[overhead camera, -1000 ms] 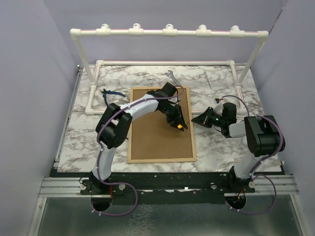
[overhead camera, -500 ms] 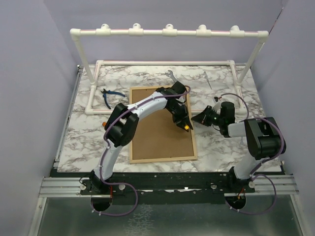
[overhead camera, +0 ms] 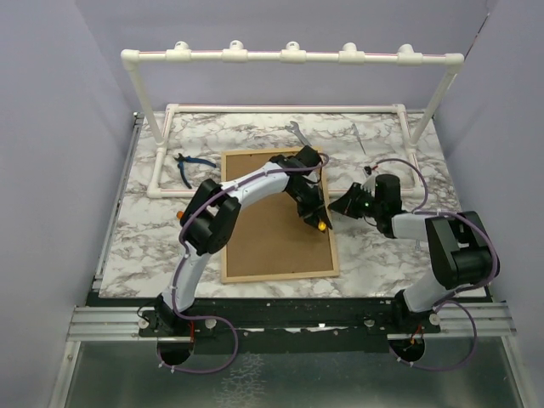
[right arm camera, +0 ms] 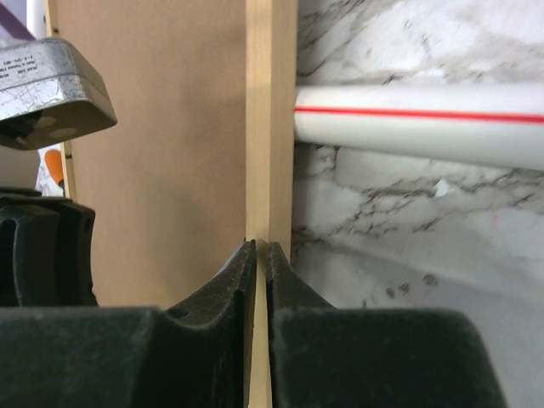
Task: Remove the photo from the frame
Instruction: Release the photo frame item from the photo frame, then adjust the screwdriver.
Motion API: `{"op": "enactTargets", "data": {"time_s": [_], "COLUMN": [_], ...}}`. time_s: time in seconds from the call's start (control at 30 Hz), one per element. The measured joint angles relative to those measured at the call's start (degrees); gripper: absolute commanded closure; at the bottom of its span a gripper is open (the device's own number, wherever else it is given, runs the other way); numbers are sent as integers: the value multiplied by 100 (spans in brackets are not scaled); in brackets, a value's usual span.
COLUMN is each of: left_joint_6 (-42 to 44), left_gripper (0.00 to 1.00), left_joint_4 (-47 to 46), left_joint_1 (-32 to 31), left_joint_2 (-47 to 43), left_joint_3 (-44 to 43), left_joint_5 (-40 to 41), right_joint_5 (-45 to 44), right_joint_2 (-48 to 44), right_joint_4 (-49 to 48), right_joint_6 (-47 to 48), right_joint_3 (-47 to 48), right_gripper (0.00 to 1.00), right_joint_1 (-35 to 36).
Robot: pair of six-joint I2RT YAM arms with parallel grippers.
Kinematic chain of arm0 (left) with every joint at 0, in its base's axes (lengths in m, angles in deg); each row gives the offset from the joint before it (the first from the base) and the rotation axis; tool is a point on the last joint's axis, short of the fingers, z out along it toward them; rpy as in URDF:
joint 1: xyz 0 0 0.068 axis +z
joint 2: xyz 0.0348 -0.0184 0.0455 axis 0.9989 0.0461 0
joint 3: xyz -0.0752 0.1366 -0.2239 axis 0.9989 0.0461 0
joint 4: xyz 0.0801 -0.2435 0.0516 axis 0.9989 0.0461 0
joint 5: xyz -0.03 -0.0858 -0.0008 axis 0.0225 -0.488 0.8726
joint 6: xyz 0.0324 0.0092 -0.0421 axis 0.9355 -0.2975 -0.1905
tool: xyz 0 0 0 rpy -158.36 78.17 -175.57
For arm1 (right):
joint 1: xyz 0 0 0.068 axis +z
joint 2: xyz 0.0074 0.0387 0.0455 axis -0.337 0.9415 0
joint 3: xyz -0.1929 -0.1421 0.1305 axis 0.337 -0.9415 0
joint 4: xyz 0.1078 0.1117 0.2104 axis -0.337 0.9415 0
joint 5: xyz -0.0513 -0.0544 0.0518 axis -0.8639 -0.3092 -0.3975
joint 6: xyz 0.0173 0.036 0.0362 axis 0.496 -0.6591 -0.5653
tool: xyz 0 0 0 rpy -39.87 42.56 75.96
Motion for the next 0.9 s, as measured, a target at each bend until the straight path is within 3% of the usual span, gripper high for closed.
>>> {"op": "enactTargets", "data": {"time_s": [0.17, 0.37, 0.5, 0.6, 0.73, 0.9], "left_joint_6": [625, 1478, 1895, 2227, 2717, 3150], "left_gripper": [100, 100, 100, 100, 100, 100], "left_joint_4": [-415, -634, -680, -728, -761, -1104], "left_joint_1": [90, 302, 391, 435, 494, 540], "left_joint_2": [-684, -1987, -2645, -3032, -3451, -3917], "left_joint_3": [1121, 2426, 2865, 3108, 3344, 3558], "left_joint_5": [28, 22, 15, -42, -140, -461], "right_joint_5": [22, 96, 293, 680, 1379, 2306], "right_joint_2": [-557, -1394, -1665, -1814, -2107, -2347], "right_joint_4": [568, 868, 1088, 1202, 1161, 811], "right_joint_6": [-13, 101, 162, 114, 7, -433], "right_joint_3": [-26, -33, -13, -9, -7, -4], "right_gripper": [66, 51, 22, 8, 0, 4], "right_joint_1": [243, 387, 374, 372, 372, 372]}}
